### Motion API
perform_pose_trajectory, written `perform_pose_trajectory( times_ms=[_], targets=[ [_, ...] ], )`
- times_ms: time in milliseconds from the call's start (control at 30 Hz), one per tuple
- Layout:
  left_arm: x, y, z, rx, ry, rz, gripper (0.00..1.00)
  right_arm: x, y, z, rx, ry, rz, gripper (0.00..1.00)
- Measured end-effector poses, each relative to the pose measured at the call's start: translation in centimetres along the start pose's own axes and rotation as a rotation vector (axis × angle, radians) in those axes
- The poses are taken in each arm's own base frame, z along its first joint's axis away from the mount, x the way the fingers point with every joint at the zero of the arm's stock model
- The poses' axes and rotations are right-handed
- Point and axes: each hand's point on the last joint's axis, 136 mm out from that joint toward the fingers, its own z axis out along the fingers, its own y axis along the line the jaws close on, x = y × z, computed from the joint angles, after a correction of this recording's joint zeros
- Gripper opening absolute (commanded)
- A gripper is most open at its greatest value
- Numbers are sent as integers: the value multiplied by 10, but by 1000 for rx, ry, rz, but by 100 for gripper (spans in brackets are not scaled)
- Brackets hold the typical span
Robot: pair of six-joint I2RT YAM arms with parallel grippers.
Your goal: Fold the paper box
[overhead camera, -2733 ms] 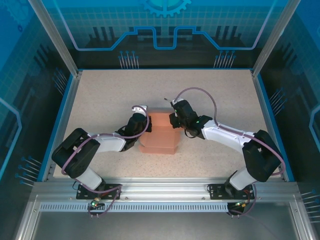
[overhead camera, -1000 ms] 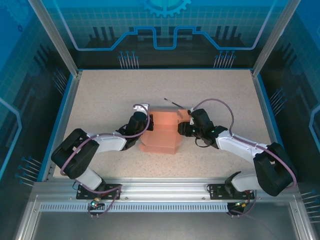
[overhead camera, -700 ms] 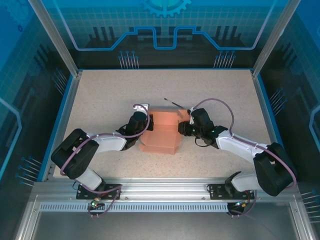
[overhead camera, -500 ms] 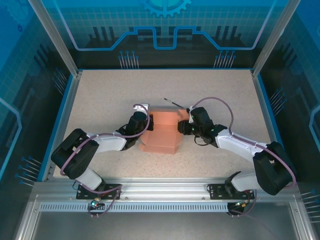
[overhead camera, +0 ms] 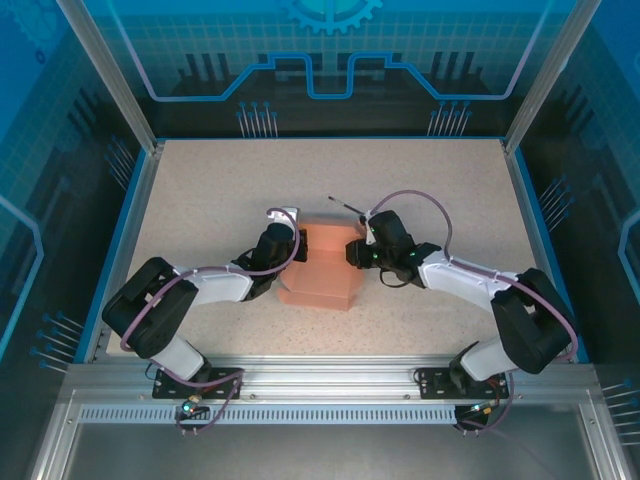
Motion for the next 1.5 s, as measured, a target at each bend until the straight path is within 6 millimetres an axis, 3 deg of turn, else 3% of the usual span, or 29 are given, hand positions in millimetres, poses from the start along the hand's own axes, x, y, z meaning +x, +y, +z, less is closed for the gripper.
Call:
perform_pose_trajectory(
  times_ms=[267,433,800,1167,1367,1500],
  targets=[
    [3,1,0,-6,12,4,0,4,1,7,5,23,-21,29],
    [3,2,0,-9,11,4,0,4,1,6,10,28,-48,33],
    [2,3,0,-16,8,4,0,-6,8,-34,-1,-19,-86,46],
    [2,3,0,-16,7,4,0,33,5,-61,-49,67,-7,52],
    [2,3,0,-16,7,4,0,54,12,-54,-127,139,84,50],
    [2,3,0,-17,7,3,0,63,16,-46,-176,161,156,43]
  ],
)
